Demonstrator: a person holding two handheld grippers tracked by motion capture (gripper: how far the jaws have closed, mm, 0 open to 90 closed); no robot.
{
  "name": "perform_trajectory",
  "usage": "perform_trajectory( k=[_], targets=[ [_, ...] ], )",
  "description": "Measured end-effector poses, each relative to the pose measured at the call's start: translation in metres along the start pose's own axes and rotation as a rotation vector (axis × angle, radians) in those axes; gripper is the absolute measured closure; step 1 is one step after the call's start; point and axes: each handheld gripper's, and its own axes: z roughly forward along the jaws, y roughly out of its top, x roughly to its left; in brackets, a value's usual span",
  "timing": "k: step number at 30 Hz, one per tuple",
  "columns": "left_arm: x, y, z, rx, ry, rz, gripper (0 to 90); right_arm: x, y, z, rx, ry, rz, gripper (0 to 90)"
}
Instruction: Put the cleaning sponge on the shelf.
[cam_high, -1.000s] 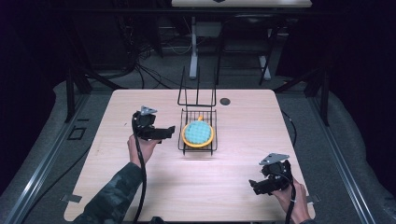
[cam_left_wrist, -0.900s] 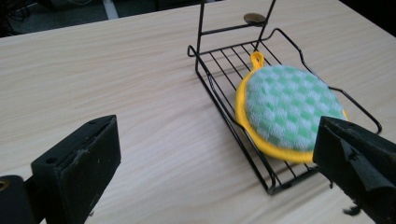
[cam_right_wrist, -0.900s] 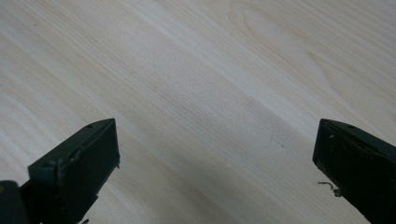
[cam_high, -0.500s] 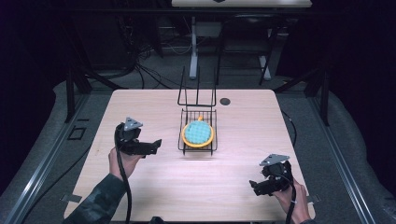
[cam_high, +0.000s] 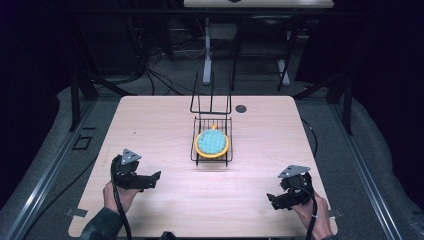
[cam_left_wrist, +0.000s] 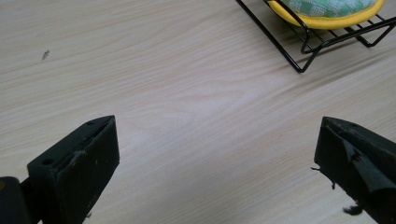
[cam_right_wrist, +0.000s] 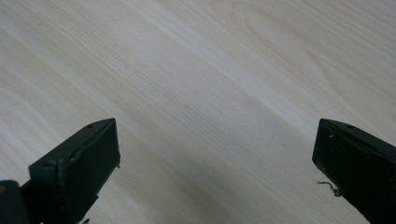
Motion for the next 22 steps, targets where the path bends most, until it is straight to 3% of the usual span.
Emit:
perform_trajectory(
  k=[4,10,22],
  targets=[
    [0.001,-0.003,0.006,0.028,-0.003,0.029,0.0,0.002,-0.001,0.002,0.012,0.001,0.000,0.3],
    [0.005,-0.005,0.013,0.067,-0.017,0.039,0.0,0.002,0.000,0.004,0.024,0.002,-0.010,0.4],
    [0.006,-0.004,0.020,0.079,-0.028,0.039,0.0,-0.001,-0.003,0.004,0.031,0.018,0.007,0.6]
  ],
)
